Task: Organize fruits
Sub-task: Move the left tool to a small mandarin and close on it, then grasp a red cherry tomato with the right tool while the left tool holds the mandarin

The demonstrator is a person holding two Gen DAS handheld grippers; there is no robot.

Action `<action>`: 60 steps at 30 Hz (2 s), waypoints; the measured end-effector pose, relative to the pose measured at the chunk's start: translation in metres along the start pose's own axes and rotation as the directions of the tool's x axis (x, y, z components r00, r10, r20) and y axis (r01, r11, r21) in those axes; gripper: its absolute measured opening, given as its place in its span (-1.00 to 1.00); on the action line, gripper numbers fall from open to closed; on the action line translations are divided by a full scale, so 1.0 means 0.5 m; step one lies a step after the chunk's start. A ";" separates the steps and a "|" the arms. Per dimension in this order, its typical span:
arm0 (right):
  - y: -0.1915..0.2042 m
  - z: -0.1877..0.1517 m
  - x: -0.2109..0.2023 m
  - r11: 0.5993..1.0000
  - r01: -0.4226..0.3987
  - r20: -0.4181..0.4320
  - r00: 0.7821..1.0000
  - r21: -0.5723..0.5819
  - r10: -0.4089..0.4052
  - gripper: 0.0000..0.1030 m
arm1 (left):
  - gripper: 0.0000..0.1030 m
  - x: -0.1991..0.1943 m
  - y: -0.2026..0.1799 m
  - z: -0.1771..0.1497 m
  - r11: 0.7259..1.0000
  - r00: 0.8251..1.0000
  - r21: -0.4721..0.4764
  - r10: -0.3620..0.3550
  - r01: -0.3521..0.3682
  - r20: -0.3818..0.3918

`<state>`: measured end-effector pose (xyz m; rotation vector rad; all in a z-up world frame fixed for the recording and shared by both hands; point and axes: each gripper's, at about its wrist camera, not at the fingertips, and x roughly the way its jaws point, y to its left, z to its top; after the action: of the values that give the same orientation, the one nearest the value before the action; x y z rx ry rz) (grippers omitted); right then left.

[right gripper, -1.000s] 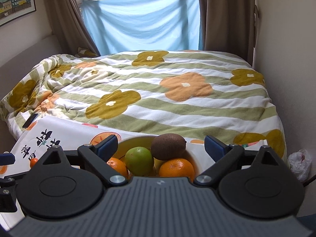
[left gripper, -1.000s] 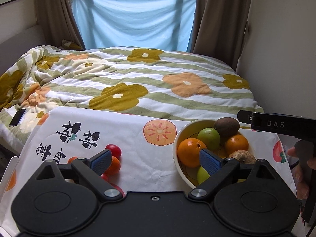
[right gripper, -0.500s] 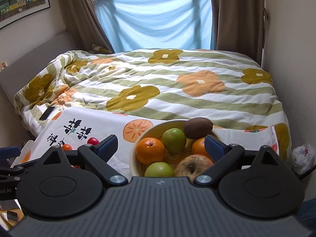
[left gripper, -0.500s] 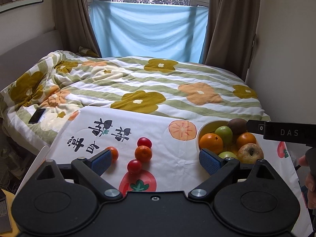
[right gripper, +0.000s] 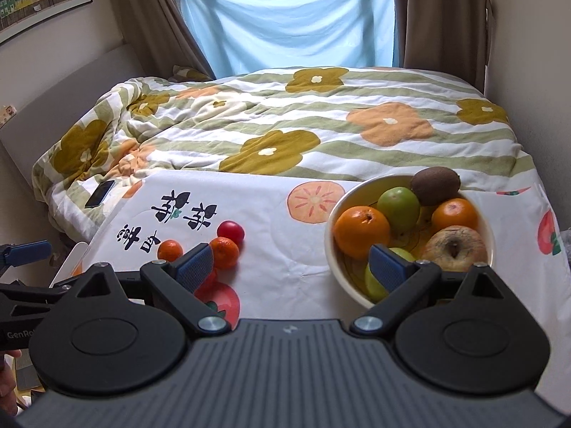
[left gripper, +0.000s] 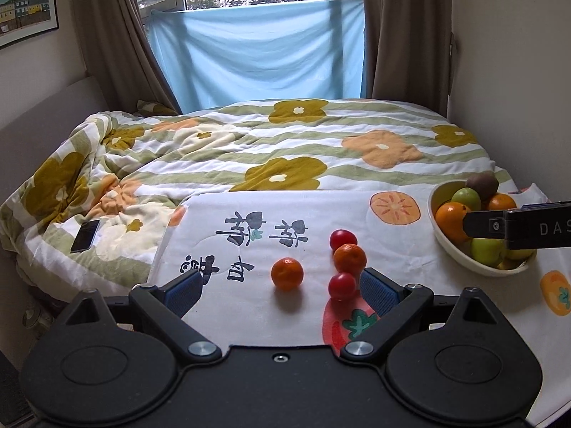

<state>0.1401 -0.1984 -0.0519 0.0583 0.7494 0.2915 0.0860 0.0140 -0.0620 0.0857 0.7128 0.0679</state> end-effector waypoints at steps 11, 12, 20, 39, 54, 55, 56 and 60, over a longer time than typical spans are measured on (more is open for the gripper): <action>0.116 -0.045 0.094 0.997 0.042 -0.062 0.997 0.062 -0.038 1.00 | 0.86 0.128 0.089 -0.013 0.961 0.983 0.206 -0.181 0.186 -0.043; 0.123 -0.049 0.104 0.996 0.047 -0.067 0.997 0.070 -0.043 1.00 | 0.84 0.141 0.090 -0.013 0.954 0.978 0.218 -0.200 0.208 -0.056; 0.139 -0.076 0.162 0.983 0.094 -0.102 0.992 0.159 -0.079 1.00 | 0.69 0.230 0.072 -0.017 0.880 0.946 0.346 -0.304 0.325 -0.117; 0.162 -0.084 0.223 0.977 0.079 -0.142 0.989 0.196 -0.051 0.71 | -0.21 0.293 0.054 -0.025 0.835 0.924 0.396 -0.333 0.381 -0.187; 0.177 -0.080 0.254 0.986 0.055 -0.164 0.986 0.156 -0.029 0.40 | -0.21 0.270 0.082 -0.049 0.859 0.941 0.387 -0.282 0.335 -0.187; 0.179 -0.080 0.257 0.987 0.056 -0.165 0.986 0.150 -0.031 0.39 | -0.21 0.268 0.085 -0.051 0.861 0.941 0.383 -0.281 0.333 -0.187; 0.181 -0.081 0.259 0.988 0.056 -0.167 0.986 0.143 -0.031 0.35 | -0.21 0.267 0.088 -0.053 0.864 0.942 0.379 -0.279 0.332 -0.187; 0.194 -0.082 0.265 0.994 0.059 -0.161 0.986 0.094 -0.043 0.15 | -0.21 0.261 0.094 -0.059 0.876 0.944 0.359 -0.270 0.322 -0.188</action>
<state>0.1811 -0.0700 -0.1546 0.1102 0.9227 0.2112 0.1639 0.0742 -0.1642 0.3517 0.8592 -0.3690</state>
